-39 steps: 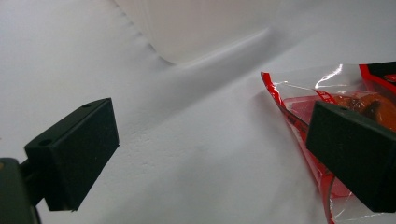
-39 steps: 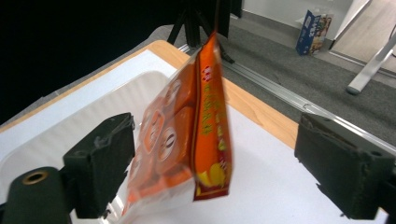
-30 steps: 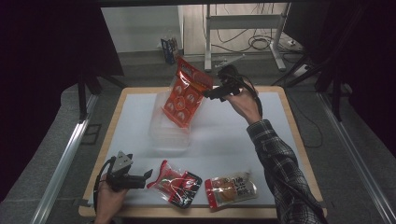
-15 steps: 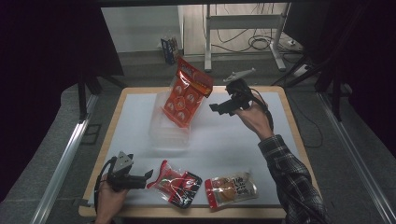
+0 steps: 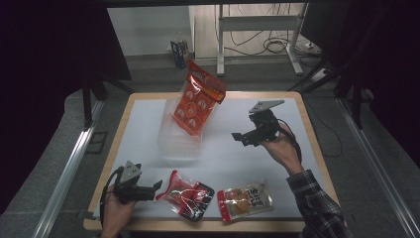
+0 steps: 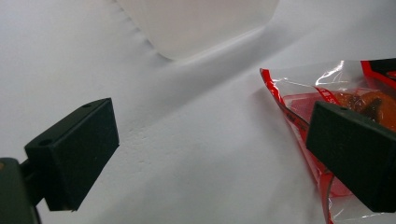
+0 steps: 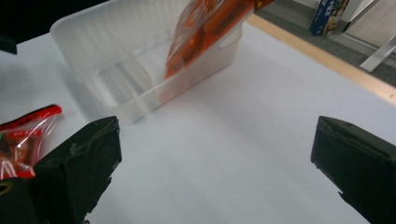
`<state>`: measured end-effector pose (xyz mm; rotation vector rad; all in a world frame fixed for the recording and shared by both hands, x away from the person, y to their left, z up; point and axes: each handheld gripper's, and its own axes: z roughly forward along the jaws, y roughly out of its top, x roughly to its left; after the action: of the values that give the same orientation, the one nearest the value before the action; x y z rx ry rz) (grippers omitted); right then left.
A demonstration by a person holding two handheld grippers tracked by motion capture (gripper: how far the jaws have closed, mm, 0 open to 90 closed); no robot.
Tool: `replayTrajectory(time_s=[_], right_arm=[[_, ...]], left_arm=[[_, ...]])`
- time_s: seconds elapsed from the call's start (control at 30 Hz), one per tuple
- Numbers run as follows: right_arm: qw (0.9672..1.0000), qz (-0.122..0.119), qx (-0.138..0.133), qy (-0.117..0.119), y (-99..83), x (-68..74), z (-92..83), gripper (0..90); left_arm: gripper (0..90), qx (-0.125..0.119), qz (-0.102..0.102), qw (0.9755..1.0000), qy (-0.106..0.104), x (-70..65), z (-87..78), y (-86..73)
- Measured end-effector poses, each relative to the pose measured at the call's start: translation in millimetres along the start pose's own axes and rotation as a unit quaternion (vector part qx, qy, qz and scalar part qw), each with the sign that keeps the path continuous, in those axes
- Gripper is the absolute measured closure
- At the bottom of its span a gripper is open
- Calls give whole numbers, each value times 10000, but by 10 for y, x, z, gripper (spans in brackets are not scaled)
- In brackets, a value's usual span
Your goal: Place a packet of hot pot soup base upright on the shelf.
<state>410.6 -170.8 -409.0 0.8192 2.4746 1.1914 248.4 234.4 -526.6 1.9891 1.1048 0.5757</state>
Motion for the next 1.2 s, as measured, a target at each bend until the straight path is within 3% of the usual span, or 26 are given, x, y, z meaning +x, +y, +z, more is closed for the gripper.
replayTrajectory(time_s=[0.13, 0.3, 0.57, 0.9, 1.2], right_arm=[[10000, 54, -7, 73, -169, 83, -16, 16], [10000, 8, -16, 4, -368, 183, -21, 15], [10000, 6, -1, 0, -668, 249, -37, 15], [9999, 61, 38, 85, -753, 317, -49, 15], [9988, 177, 251, 393, -825, 440, 43, 14]], left_arm=[[26, 3, 1, 10000, -4, -1, 0, 0], [27, 16, 1, 10000, -2, -1, 0, -1], [28, 19, 13, 10000, -18, -4, -2, 0], [28, 34, 1, 10000, -27, -2, -5, -5], [29, 45, 3, 10000, -20, 1, -12, -10]])
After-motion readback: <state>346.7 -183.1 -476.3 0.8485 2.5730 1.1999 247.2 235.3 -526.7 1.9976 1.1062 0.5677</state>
